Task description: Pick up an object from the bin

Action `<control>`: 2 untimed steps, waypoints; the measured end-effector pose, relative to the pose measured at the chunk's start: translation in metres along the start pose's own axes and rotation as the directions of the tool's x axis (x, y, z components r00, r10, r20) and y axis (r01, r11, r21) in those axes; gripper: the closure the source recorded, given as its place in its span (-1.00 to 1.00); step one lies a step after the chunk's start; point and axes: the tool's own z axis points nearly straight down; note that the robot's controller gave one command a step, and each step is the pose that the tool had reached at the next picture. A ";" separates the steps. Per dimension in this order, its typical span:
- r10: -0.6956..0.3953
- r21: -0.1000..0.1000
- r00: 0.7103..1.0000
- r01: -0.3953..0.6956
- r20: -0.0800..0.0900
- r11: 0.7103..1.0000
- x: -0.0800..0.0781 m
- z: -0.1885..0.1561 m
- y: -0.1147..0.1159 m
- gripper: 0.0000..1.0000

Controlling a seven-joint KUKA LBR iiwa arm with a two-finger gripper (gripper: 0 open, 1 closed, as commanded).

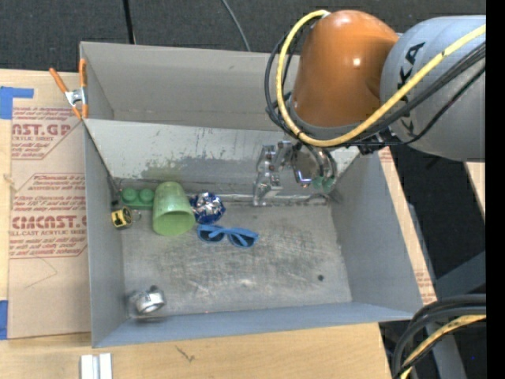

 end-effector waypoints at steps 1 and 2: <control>0.001 0.000 1.000 -0.001 -0.008 1.000 0.001 0.005 0.000 -1.00; -0.044 0.000 0.999 0.044 -0.017 0.999 -0.013 0.125 0.020 -1.00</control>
Offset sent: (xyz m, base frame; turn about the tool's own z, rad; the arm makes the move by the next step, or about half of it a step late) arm 0.0000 0.0000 0.0000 0.0000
